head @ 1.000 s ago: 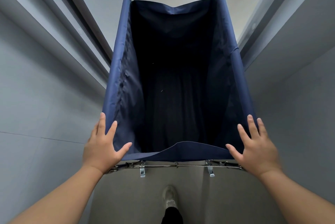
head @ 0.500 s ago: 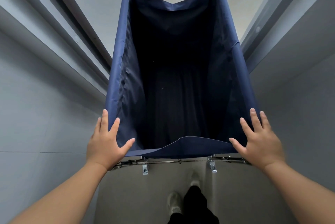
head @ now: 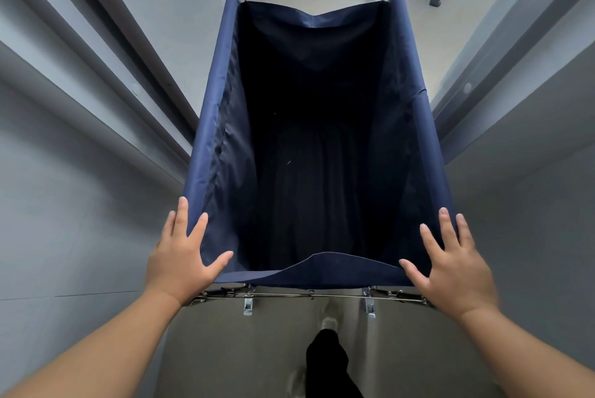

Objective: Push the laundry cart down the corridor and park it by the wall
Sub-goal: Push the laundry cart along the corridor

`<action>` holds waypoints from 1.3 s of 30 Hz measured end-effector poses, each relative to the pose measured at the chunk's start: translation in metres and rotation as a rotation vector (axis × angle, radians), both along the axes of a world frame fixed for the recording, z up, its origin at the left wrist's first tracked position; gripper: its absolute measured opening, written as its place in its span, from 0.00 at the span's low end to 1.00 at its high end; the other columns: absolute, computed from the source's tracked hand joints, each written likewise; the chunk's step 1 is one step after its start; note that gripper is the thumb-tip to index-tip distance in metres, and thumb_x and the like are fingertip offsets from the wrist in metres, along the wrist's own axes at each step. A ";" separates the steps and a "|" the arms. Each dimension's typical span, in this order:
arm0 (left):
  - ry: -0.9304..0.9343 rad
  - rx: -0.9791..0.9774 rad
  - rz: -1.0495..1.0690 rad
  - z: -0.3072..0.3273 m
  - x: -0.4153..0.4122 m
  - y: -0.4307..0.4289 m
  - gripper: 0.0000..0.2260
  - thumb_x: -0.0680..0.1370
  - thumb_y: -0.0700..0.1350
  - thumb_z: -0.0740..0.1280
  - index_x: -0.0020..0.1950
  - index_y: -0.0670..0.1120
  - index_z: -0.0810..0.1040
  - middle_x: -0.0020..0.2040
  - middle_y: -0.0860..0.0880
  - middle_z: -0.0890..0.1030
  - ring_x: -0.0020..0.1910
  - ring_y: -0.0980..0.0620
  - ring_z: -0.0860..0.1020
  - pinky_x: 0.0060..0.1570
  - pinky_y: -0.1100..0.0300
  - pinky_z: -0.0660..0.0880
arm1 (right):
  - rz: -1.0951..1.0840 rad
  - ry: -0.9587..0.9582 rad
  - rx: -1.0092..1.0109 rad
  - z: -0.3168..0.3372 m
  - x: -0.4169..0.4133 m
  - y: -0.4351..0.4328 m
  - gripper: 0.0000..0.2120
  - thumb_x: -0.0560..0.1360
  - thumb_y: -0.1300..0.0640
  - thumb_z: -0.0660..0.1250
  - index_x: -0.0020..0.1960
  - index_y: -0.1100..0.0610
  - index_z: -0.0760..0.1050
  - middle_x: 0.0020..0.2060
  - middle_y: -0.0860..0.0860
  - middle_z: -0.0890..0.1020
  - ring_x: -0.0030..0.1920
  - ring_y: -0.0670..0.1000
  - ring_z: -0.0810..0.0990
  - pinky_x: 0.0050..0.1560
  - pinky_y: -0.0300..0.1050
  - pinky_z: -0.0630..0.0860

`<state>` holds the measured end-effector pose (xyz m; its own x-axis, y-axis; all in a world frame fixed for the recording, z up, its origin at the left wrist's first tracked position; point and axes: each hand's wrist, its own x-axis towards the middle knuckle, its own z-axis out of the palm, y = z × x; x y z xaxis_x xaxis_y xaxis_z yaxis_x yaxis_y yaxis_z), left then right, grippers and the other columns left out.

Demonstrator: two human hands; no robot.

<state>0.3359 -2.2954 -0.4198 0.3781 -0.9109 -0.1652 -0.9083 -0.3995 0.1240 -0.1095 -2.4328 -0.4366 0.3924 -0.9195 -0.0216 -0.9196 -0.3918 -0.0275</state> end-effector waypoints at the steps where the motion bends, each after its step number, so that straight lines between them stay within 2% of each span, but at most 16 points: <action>1: 0.002 0.001 0.005 0.000 0.001 -0.004 0.42 0.68 0.74 0.55 0.74 0.48 0.70 0.83 0.47 0.49 0.78 0.38 0.59 0.51 0.40 0.79 | 0.000 0.002 -0.001 0.000 0.001 -0.004 0.38 0.74 0.33 0.56 0.69 0.60 0.77 0.77 0.63 0.66 0.76 0.68 0.63 0.48 0.62 0.81; 6: 0.011 0.004 0.019 -0.001 0.009 -0.028 0.43 0.68 0.74 0.55 0.75 0.50 0.68 0.83 0.49 0.47 0.79 0.40 0.58 0.50 0.41 0.79 | 0.002 0.000 0.005 -0.001 0.007 -0.030 0.37 0.74 0.33 0.56 0.69 0.60 0.77 0.77 0.63 0.65 0.76 0.68 0.63 0.49 0.63 0.81; 17: -0.020 -0.002 0.009 -0.004 0.025 -0.079 0.43 0.68 0.73 0.56 0.75 0.48 0.70 0.83 0.47 0.49 0.78 0.39 0.59 0.49 0.38 0.79 | 0.002 -0.011 0.020 0.002 0.025 -0.082 0.37 0.74 0.33 0.56 0.69 0.60 0.77 0.77 0.63 0.66 0.76 0.68 0.64 0.51 0.62 0.81; 24: -0.100 -0.002 -0.044 -0.002 0.035 -0.110 0.42 0.69 0.71 0.57 0.74 0.44 0.71 0.81 0.39 0.55 0.77 0.33 0.59 0.61 0.33 0.71 | 0.003 -0.034 0.023 0.005 0.035 -0.112 0.37 0.74 0.34 0.57 0.68 0.60 0.77 0.76 0.63 0.67 0.76 0.68 0.65 0.49 0.61 0.82; 28: -0.137 0.036 -0.046 0.000 0.039 -0.127 0.44 0.69 0.72 0.57 0.77 0.46 0.66 0.81 0.39 0.55 0.77 0.33 0.57 0.62 0.31 0.68 | 0.011 -0.041 0.026 0.002 0.038 -0.128 0.37 0.74 0.33 0.57 0.69 0.60 0.77 0.77 0.63 0.67 0.76 0.68 0.64 0.52 0.61 0.81; 36: -0.146 0.085 -0.044 0.003 0.049 -0.154 0.45 0.68 0.73 0.56 0.77 0.46 0.67 0.81 0.39 0.56 0.77 0.33 0.57 0.64 0.29 0.64 | 0.023 -0.040 0.018 0.004 0.049 -0.155 0.37 0.74 0.34 0.57 0.70 0.60 0.75 0.76 0.65 0.67 0.75 0.68 0.67 0.55 0.63 0.79; 39: -0.141 0.084 -0.040 0.003 0.051 -0.163 0.45 0.68 0.73 0.56 0.77 0.45 0.67 0.81 0.39 0.55 0.77 0.33 0.57 0.64 0.29 0.64 | 0.016 -0.041 0.022 0.005 0.053 -0.164 0.36 0.74 0.35 0.57 0.70 0.60 0.76 0.75 0.65 0.68 0.75 0.68 0.67 0.53 0.62 0.80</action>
